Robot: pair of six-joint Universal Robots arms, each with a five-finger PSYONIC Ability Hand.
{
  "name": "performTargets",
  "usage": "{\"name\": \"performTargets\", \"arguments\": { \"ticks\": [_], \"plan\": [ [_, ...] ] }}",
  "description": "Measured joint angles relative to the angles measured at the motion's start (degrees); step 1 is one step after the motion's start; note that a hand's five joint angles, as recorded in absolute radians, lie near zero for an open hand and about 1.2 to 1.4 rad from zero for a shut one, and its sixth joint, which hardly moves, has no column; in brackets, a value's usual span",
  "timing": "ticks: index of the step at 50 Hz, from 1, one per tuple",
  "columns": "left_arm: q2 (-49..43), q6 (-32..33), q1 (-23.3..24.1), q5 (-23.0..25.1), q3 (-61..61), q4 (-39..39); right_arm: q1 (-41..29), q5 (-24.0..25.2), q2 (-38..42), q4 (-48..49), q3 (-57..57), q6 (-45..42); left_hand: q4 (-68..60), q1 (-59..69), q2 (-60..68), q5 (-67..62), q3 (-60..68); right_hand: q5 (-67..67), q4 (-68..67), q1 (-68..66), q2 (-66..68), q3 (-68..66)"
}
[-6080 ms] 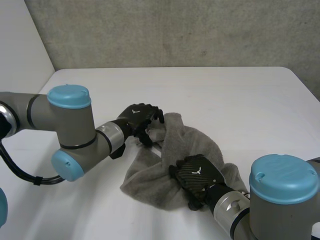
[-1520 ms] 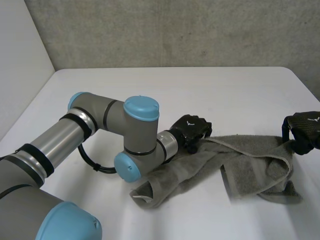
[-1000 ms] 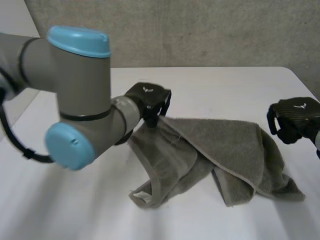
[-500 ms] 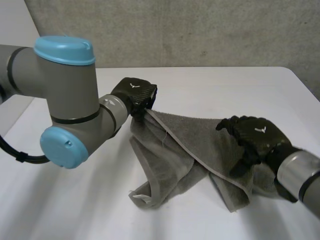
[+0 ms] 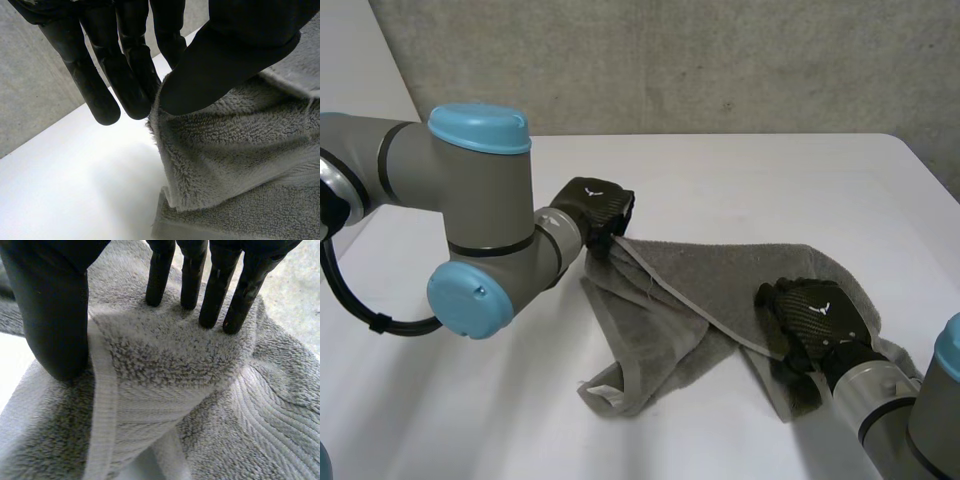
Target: Fold the towel.
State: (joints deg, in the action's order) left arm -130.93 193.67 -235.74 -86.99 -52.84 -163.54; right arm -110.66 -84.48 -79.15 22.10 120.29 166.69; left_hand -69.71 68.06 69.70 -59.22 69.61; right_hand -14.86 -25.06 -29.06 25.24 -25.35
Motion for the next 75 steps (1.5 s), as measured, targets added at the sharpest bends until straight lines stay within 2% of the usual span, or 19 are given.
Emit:
{"name": "performTargets", "arguments": {
  "ticks": [8, 18, 19, 21, 22, 26, 35, 40, 43, 44, 47, 48, 52, 55, 59, 67, 70, 72, 75],
  "plan": [
    [0.12, -0.05, -0.51, -0.03, -0.40, 0.17, 0.52, -5.06, -0.29, 5.00, -0.36, -3.43, 0.00, 0.00, 0.00, 0.00, 0.00, -11.99, -12.28, -13.77, 12.07, -12.03],
    [0.02, -0.19, -1.02, 0.08, -1.48, 0.22, 1.43, -6.59, -0.70, 5.23, -2.40, -7.52, -0.01, 0.00, 0.00, 0.00, 0.00, -13.94, -14.19, -16.02, 14.14, -13.90],
    [-0.10, -0.20, -1.05, 0.20, -1.90, 0.17, 1.97, -6.42, 0.18, 3.00, -3.92, -8.14, -0.01, 0.00, 0.00, 0.00, 0.00, -22.92, -23.06, -26.67, 23.65, -22.72],
    [-0.31, -0.19, -1.05, 0.31, -2.27, 0.13, 2.51, -6.08, 1.19, 0.21, -5.77, -8.53, -0.01, 0.00, 0.00, 0.00, 0.00, -25.54, -26.68, -30.08, 26.56, -26.40],
    [-0.48, -0.18, -1.06, 0.38, -2.47, 0.11, 2.78, -5.83, 1.66, -1.33, -6.85, -8.66, -0.01, 0.00, 0.00, 0.00, 0.00, -34.82, -35.11, -40.47, 35.46, -34.79],
    [-1.24, -0.08, -1.03, 0.61, -2.94, 0.06, 3.61, -4.34, 2.83, -6.77, -10.75, -8.83, -0.01, 0.00, 0.01, 0.00, 0.00, -41.73, -42.00, -47.75, 41.81, -41.69],
    [-5.11, 1.32, -0.92, 0.93, 0.41, -0.27, 4.62, 3.98, 5.97, -25.25, -26.66, -13.17, -0.01, 0.00, 0.01, 0.00, 0.01, -44.07, -44.34, -50.07, 44.03, -44.02],
    [-7.97, 4.01, -1.01, 0.67, 8.09, -0.34, 4.31, 5.18, 10.08, -34.44, -37.92, -17.28, -0.01, 0.00, 0.01, 0.00, 0.05, -44.25, -44.52, -50.31, 44.24, -44.20],
    [-10.15, 7.15, -1.52, 0.23, 18.12, -0.40, 4.13, 4.47, 13.97, -38.55, -51.18, -20.08, -0.02, 0.00, 0.01, 0.00, 0.05, -44.35, -44.60, -50.39, 44.29, -44.26],
    [-10.72, 8.25, -1.86, -0.02, 23.14, -0.64, 4.12, 3.94, 15.69, -38.44, -58.01, -20.88, -0.02, 0.00, 0.01, 0.00, 0.05, -44.36, -44.62, -50.40, 44.29, -44.26],
    [-11.16, 9.27, -2.30, -0.38, 29.53, -1.07, 4.19, 3.43, 17.02, -35.28, -64.77, -21.05, -0.02, 0.00, 0.02, 0.00, 0.06, -44.36, -44.62, -50.42, 44.29, -44.26],
    [-11.08, 9.59, -2.58, -0.80, 34.95, -1.93, 4.25, 3.10, 17.56, -29.45, -69.87, -20.60, -0.02, 0.00, 0.04, 0.00, 0.06, -44.36, -44.63, -50.49, 44.30, -44.26],
    [-9.86, 9.02, -2.86, -1.74, 43.95, -3.67, 4.25, 2.74, 16.92, -16.31, -74.99, -18.90, -0.02, 0.00, 0.04, 0.00, 0.06, -44.36, -44.63, -50.52, 44.30, -44.26],
    [-7.74, 7.46, -2.89, -2.47, 48.56, -4.49, 4.24, 2.61, 15.04, -7.77, -75.66, -16.96, -0.02, 0.00, 0.04, 0.00, 0.06, -44.40, -44.63, -50.58, 44.30, -44.26],
    [-4.85, 5.26, -2.89, -3.26, 49.00, -3.14, 4.21, 3.07, 12.86, -6.34, -73.77, -15.14, -0.02, 0.33, 0.04, 0.00, 0.06, -44.48, -44.63, -50.63, 44.30, -44.26],
    [-1.54, 3.19, -4.04, -4.14, 37.61, 11.28, 4.04, 5.55, 11.50, -20.87, -65.04, -14.83, -0.02, 0.33, 0.04, -0.06, 0.06, -44.51, -44.63, -50.68, 44.30, -44.26],
    [-0.61, 1.62, -4.73, -4.04, 25.68, 21.61, 4.28, 6.26, 11.55, -27.87, -57.47, -15.49, -0.02, 0.33, 0.04, -0.07, 0.06, -44.51, -44.63, -50.68, 44.30, -44.26],
    [-0.43, 1.23, -4.75, -3.93, 22.80, 23.16, 4.33, 6.32, 11.60, -28.61, -55.93, -15.66, -0.02, 0.33, 0.04, -0.07, 0.06, -44.51, -44.63, -50.68, 44.30, -44.26],
    [0.48, -0.50, -4.61, -3.31, 9.11, 27.95, 4.59, 6.62, 12.09, -30.50, -46.84, -17.25, -0.03, 0.33, 0.04, -0.07, 0.07, -44.51, -44.64, -50.68, 44.30, -44.26]
  ]
}}
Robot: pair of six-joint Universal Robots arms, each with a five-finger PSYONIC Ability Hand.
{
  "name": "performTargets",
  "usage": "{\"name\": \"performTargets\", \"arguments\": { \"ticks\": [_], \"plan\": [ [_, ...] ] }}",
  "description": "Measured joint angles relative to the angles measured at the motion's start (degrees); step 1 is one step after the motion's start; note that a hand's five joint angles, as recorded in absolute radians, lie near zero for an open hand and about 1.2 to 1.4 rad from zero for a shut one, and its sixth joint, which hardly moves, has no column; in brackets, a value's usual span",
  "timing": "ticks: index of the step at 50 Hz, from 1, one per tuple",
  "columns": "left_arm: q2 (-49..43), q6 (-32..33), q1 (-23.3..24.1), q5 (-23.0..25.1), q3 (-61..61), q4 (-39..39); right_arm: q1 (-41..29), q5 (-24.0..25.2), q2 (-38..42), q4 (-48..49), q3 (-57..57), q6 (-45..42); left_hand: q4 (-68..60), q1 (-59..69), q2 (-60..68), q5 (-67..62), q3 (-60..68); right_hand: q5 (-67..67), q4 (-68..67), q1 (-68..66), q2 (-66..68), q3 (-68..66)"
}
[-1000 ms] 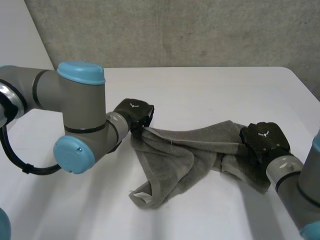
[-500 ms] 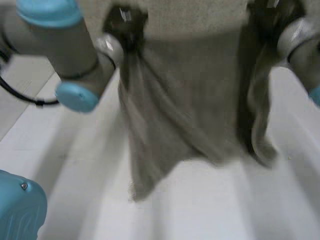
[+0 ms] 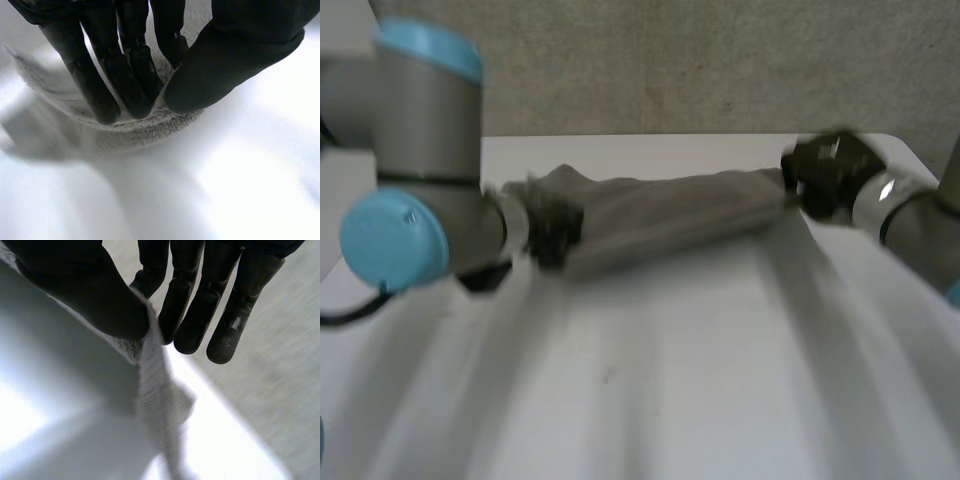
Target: Fold the towel.
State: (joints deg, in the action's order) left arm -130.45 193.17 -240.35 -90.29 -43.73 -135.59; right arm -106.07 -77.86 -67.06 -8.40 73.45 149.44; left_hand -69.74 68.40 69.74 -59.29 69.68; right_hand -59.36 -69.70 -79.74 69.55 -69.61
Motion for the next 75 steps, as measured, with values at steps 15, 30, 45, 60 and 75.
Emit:
{"name": "performTargets", "arguments": {
  "ticks": [15, 30, 45, 60, 75],
  "plan": [
    [9.45, -1.22, 1.56, 4.30, -34.10, -23.29, 1.53, 0.27, -1.30, 5.45, 18.92, -3.95, 0.00, 0.18, 0.01, -0.03, 0.01, -0.01, 0.00, -0.05, 0.00, 0.00],
    [18.62, -0.89, 1.78, 4.04, -44.33, -28.84, 5.56, 0.63, -7.84, 11.39, 27.55, -3.62, 16.08, -15.96, -16.09, 15.54, -15.91, -0.01, 0.00, -0.05, 0.00, 0.00],
    [23.44, 13.75, 0.80, 4.30, -44.65, -35.80, 7.70, 2.52, -7.75, 14.25, 29.94, -3.54, 57.52, -56.00, -57.57, 56.86, -57.37, -0.02, 0.00, -0.05, 0.00, 0.00],
    [19.57, 26.34, -9.94, 16.37, -47.65, -39.90, 7.83, 2.45, -7.74, 15.68, 31.54, -3.54, 51.95, -50.55, -51.86, 51.65, -51.89, -0.02, 0.00, -0.05, 0.00, 0.00],
    [13.17, 27.63, -15.08, 25.67, -47.61, -43.95, 7.93, 2.37, -7.70, 15.95, 32.06, -3.55, 41.63, -40.34, -41.67, 41.31, -41.62, -0.02, 0.00, -0.05, 0.00, 0.00]
  ]
}}
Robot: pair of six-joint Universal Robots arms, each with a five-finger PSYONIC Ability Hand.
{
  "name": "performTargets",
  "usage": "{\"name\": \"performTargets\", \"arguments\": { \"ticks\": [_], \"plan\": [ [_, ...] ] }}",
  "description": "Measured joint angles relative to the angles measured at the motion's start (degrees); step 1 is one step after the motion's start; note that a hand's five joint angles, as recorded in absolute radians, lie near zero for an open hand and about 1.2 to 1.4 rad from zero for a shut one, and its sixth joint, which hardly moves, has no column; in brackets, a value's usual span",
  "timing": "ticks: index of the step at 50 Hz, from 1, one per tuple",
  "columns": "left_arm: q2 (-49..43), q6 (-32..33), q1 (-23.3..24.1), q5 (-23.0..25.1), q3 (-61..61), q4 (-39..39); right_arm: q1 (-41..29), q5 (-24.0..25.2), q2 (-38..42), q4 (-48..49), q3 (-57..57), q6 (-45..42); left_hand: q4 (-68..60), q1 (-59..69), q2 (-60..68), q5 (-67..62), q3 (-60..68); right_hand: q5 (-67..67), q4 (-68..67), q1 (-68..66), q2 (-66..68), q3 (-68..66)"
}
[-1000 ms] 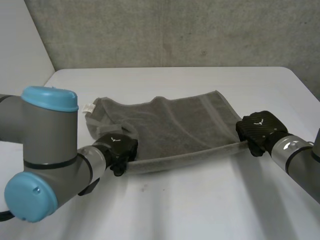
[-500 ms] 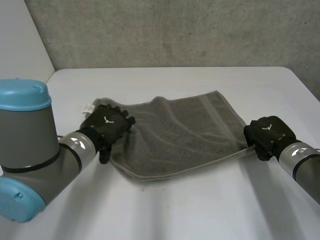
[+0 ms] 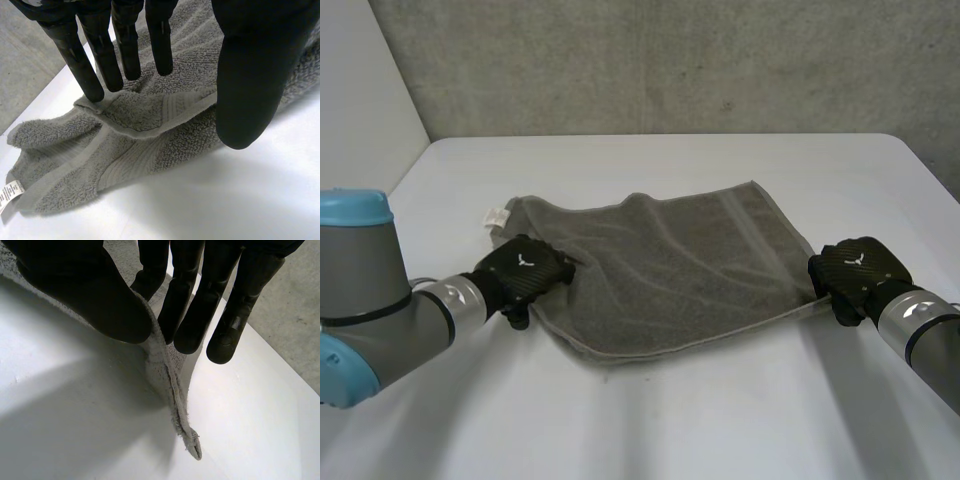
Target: Fold the towel.
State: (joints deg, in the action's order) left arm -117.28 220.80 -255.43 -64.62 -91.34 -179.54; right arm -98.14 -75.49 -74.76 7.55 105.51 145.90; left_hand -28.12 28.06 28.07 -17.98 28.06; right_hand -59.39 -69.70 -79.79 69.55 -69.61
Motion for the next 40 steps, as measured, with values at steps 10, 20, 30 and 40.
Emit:
{"name": "performTargets", "arguments": {
  "ticks": [10, 20, 30, 40],
  "plan": [
    [-3.00, 0.14, 0.23, 0.03, 0.80, -4.03, 0.05, -0.01, 0.05, 0.64, 0.45, 0.00, -6.60, 6.63, 6.63, -6.45, 6.61, 0.00, 0.00, 0.00, 0.00, 0.00],
    [-5.51, 0.06, 0.35, 0.10, 3.12, -4.22, 0.13, 0.00, 0.16, 0.70, 0.49, 0.00, -10.84, 10.95, 10.95, -10.75, 10.88, 0.00, 0.00, 0.00, 0.00, 0.00],
    [-5.24, 0.09, 0.51, 0.10, 4.13, -4.02, 0.51, -0.35, 0.12, 0.99, -0.21, 0.00, -38.11, 36.92, 38.41, -37.54, 38.26, 0.00, 0.00, 0.00, 0.00, 0.00],
    [4.22, -0.43, 1.14, -0.88, 3.81, -3.17, 0.31, -1.15, -2.57, -4.15, -6.78, 0.52, -41.34, 38.33, 41.48, -40.30, 41.30, 0.00, 0.00, 0.00, 0.00, 0.00]
  ]
}}
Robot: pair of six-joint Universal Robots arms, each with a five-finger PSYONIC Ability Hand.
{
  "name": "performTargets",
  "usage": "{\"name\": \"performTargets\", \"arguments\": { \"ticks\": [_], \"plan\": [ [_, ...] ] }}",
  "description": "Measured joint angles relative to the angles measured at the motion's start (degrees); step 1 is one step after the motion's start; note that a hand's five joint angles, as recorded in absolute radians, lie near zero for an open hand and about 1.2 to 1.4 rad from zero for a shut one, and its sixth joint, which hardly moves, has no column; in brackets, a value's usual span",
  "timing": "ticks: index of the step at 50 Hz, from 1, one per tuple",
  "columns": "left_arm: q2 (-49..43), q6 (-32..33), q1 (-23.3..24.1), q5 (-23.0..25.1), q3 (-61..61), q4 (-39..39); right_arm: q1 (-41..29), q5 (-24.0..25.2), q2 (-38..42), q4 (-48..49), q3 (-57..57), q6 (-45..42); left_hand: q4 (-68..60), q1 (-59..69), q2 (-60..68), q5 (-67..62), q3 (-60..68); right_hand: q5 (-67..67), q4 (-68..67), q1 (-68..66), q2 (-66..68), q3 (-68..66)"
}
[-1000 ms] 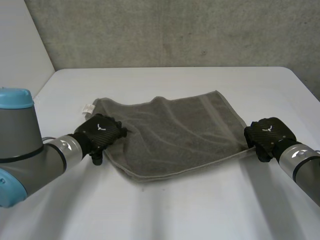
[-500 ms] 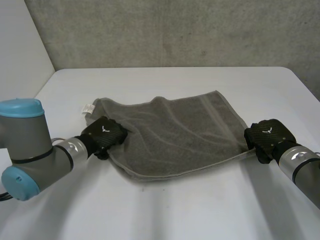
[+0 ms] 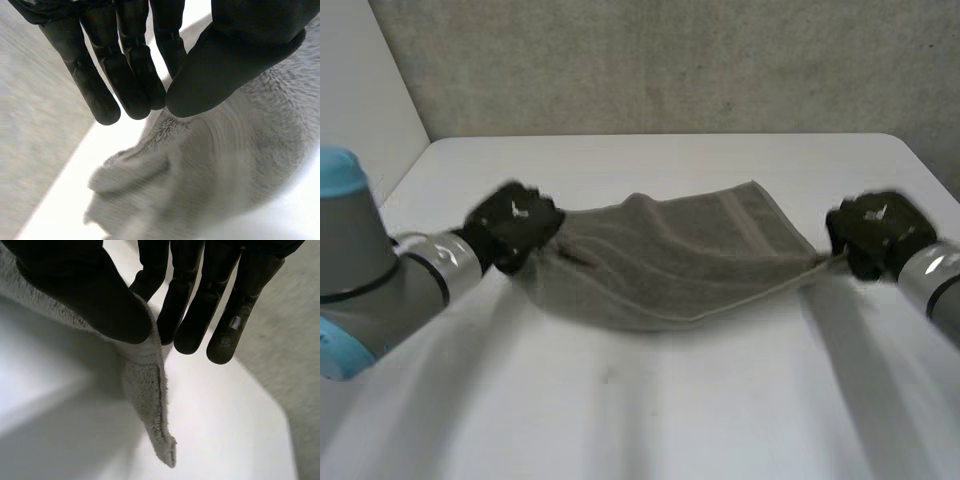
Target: Fold the towel.
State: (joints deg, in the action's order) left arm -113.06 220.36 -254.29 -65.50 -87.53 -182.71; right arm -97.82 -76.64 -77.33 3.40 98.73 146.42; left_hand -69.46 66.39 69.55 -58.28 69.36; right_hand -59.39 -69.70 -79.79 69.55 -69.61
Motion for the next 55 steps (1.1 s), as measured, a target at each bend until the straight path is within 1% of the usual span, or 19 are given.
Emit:
{"name": "performTargets", "arguments": {
  "ticks": [1, 2, 4, 8, 12, 15, 18, 21, 24, 25, 29, 33, 38, 41, 45, 47, 49, 52, 55],
  "plan": [
    [2.83, -0.10, 0.18, -0.51, 0.11, 0.39, -0.03, -0.03, -1.49, -2.89, -2.69, 0.41, -0.03, 0.00, 0.04, -0.02, 0.04, 0.00, 0.00, 0.00, 0.01, 0.00],
    [2.83, -0.10, 0.18, -0.51, 0.11, 0.39, -0.03, -0.03, -1.49, -2.89, -2.69, 0.41, -0.03, 0.00, 0.04, -0.02, 0.04, 0.00, 0.00, 0.00, 0.01, 0.00],
    [9.72, -0.36, 0.51, -2.19, 0.82, 1.84, -0.08, -0.04, -5.11, -11.55, -10.94, 1.93, -0.20, 0.00, 0.16, -0.19, 0.21, 0.00, 0.00, 0.00, 0.02, 0.00],
    [18.35, -0.69, 0.65, -5.33, 3.79, 4.43, -0.03, -0.01, -7.14, -20.35, -21.08, 3.25, -0.24, 0.00, 0.20, -0.19, 0.25, 0.00, 0.00, 0.00, 0.02, 0.00],
    [24.92, -0.82, 0.61, -9.08, 8.81, 9.26, -0.02, 0.27, -7.94, -33.22, -36.44, 4.10, -0.25, 0.00, 0.21, -0.33, 0.25, 0.00, -0.01, 0.00, 0.02, -0.04],
    [26.65, -0.80, 0.57, -11.26, 12.64, 14.43, -0.09, 0.48, -7.00, -41.29, -45.18, 4.01, -0.26, 0.00, 0.22, -0.44, 0.25, 0.00, -0.01, 0.00, 0.02, -0.05],
    [26.06, -0.68, 0.61, -12.72, 15.49, 19.59, -0.13, 0.61, -4.67, -46.81, -50.21, 3.28, -0.26, 0.00, 0.22, -0.45, 0.25, 0.00, -0.01, 0.00, 0.02, -0.04],
    [22.91, -0.56, 0.65, -13.77, 17.43, 24.88, -0.31, 0.53, -0.55, -50.40, -52.44, 1.31, -0.26, 0.00, 0.22, -0.45, 0.25, 0.00, -0.01, -0.01, 0.02, -0.04],
    [18.64, -0.57, 0.76, -14.15, 17.98, 27.69, -0.73, 0.36, 2.92, -51.20, -51.85, -0.73, -0.26, 0.00, 0.22, -0.46, 0.27, 0.00, -0.01, 0.00, 0.02, -0.04],
    [18.64, -0.57, 0.76, -14.15, 17.98, 27.69, -0.73, 0.36, 2.92, -51.20, -51.85, -0.73, -0.26, 0.00, 0.22, -0.46, 0.27, 0.00, -0.01, 0.00, 0.02, -0.04],
    [10.76, -0.70, 1.21, -14.09, 18.68, 29.06, -1.84, 0.17, 8.22, -49.21, -50.02, -2.77, -0.27, 0.00, 0.23, -0.52, 0.27, 0.00, -0.02, 0.00, 0.02, -0.04],
    [2.20, -0.75, 1.61, -13.79, 21.74, 28.85, -3.49, -0.82, 14.28, -43.62, -49.49, -3.36, -0.27, 0.00, 0.23, -0.53, 0.27, 0.00, -0.01, -0.01, 0.02, -0.04],
    [-6.53, -0.95, 1.85, -13.81, 31.85, 27.20, -4.49, -3.51, 19.34, -34.11, -53.44, -2.47, -0.27, 0.00, 0.25, -0.53, 0.28, 0.00, -0.01, -0.01, 0.02, -0.05],
    [-11.16, -1.51, 1.95, -13.99, 43.56, 24.67, -4.68, -5.74, 21.34, -25.03, -59.35, -0.66, -0.27, 0.00, 0.25, -0.53, 0.28, 0.00, -0.01, -0.03, 0.02, -0.05],
    [-13.93, -4.49, 1.96, -14.15, 58.59, 18.78, -4.63, -7.34, 21.25, -12.59, -66.74, 2.66, -0.28, 0.00, 0.26, -0.52, 0.29, 0.00, -0.02, -0.03, 0.03, -0.04],
    [-14.12, -5.42, 1.95, -14.16, 61.22, 17.33, -4.60, -7.54, 20.92, -10.26, -67.94, 3.31, -0.28, 0.00, 0.26, -0.52, 0.29, 0.00, -0.02, -0.03, 0.03, -0.04],
    [-14.04, -10.21, 1.90, -14.18, 69.30, 11.44, -4.51, -7.91, 18.93, -2.60, -71.28, 5.47, -0.28, 0.00, 0.26, -0.73, 0.30, 0.00, -0.02, -0.03, 0.03, -0.04],
    [-13.13, -14.81, 1.83, -14.15, 72.82, 7.59, -4.48, -7.80, 17.39, -0.39, -72.16, 6.45, -0.28, 0.00, 0.26, -0.83, 0.30, -0.01, -0.01, -0.03, 0.03, -0.04],
    [-12.18, -18.47, 1.72, -14.11, 73.07, 6.47, -4.48, -7.48, 16.67, -1.85, -71.90, 6.79, -0.28, 0.00, 0.26, -0.98, 0.30, -0.01, -0.02, -0.04, 0.02, -0.05]
  ]
}}
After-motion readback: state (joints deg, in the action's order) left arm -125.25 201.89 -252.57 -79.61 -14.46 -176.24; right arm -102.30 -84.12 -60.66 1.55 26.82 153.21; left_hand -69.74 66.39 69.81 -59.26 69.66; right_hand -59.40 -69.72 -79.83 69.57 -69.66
